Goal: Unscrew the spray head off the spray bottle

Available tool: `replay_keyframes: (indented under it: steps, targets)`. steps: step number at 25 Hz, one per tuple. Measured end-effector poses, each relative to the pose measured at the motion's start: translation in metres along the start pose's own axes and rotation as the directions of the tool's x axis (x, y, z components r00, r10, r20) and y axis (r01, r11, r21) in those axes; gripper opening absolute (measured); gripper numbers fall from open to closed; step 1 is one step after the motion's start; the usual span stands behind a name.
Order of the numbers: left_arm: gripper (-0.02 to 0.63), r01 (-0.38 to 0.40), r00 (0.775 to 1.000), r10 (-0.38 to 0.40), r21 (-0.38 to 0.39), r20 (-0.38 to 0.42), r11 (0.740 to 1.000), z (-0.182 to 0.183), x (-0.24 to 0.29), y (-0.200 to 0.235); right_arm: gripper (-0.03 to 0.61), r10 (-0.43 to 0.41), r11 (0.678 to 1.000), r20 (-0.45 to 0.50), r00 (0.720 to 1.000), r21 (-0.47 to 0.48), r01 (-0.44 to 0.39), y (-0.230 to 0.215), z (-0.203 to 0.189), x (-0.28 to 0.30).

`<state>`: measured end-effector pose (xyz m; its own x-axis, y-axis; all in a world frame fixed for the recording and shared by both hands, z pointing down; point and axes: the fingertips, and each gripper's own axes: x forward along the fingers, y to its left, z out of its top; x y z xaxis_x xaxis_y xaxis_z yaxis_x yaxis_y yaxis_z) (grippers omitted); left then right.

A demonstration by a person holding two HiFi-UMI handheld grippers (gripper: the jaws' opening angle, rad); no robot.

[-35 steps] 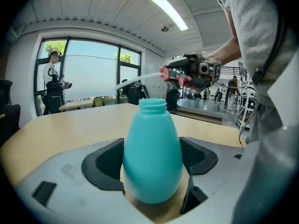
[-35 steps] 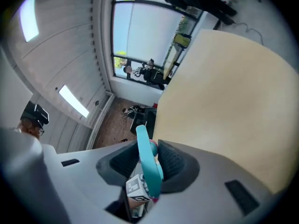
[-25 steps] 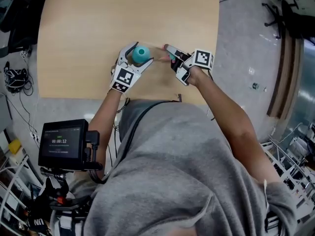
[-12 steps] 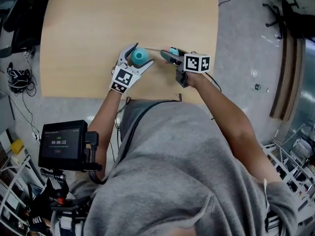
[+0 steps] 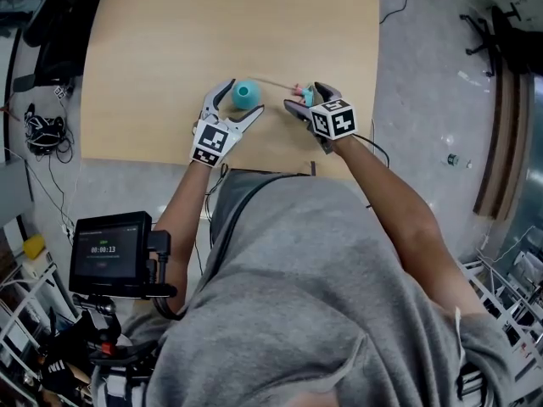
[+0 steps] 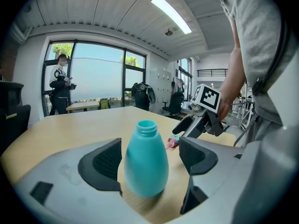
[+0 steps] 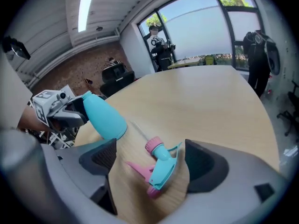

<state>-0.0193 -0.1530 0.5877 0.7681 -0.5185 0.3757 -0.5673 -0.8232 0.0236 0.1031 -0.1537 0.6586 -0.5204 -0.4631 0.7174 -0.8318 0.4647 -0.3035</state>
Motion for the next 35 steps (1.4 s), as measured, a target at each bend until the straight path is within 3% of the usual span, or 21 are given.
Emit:
replay_keyframes:
  steps: [6, 11, 12, 14, 16, 17, 19, 24, 31, 35]
  targets:
    - [0.368, -0.111, 0.992, 0.111, -0.009, 0.055, 0.994, 0.039, -0.032, -0.027, 0.433, -0.106, 0.988, 0.087, 0.991, -0.102, 0.115, -0.002, 0.012, -0.057]
    - [0.344, -0.199, 0.967, 0.207, -0.069, 0.15, 0.978, 0.062, -0.062, -0.011, 0.423, -0.064, 0.984, 0.188, 0.98, -0.153, 0.094, 0.031, 0.045, -0.066]
    - [0.298, -0.207, 0.962, 0.217, -0.072, 0.167, 0.976, 0.069, -0.069, -0.01, 0.383, -0.046, 0.983, 0.225, 0.973, -0.161, 0.084, 0.04, 0.055, -0.072]
    - [0.19, -0.22, 0.952, 0.232, -0.081, 0.2, 0.972, 0.084, -0.083, -0.006, 0.064, -0.003, 0.983, 0.306, 0.952, -0.175, 0.059, 0.057, 0.078, -0.086]
    - [0.083, -0.232, 0.939, 0.248, -0.096, 0.236, 0.968, 0.099, -0.096, 0.001, 0.006, 0.052, 0.982, 0.355, 0.933, -0.189, 0.017, 0.073, 0.1, -0.095]
    - [0.031, -0.239, 0.933, 0.258, -0.104, 0.252, 0.966, 0.107, -0.102, 0.004, 0.006, 0.079, 0.98, 0.37, 0.926, -0.201, -0.004, 0.081, 0.11, -0.099]
    - [0.005, -0.251, 0.923, 0.275, -0.122, 0.268, 0.96, 0.124, -0.117, -0.005, 0.006, 0.133, 0.969, 0.399, 0.907, -0.245, -0.034, 0.098, 0.122, -0.121]
    - [0.003, -0.274, 0.904, 0.31, -0.157, 0.295, 0.949, 0.175, -0.172, -0.082, 0.006, 0.259, 0.925, 0.463, 0.848, -0.372, -0.079, 0.152, 0.118, -0.228]
    - [0.003, -0.298, 0.878, 0.333, -0.151, 0.343, 0.943, 0.215, -0.239, -0.108, 0.006, 0.355, 0.87, 0.546, 0.759, -0.49, -0.055, 0.212, 0.141, -0.296]
    - [0.003, -0.295, 0.875, 0.32, -0.124, 0.363, 0.947, 0.22, -0.276, -0.125, 0.006, 0.375, 0.848, 0.564, 0.736, -0.529, -0.027, 0.251, 0.13, -0.323]
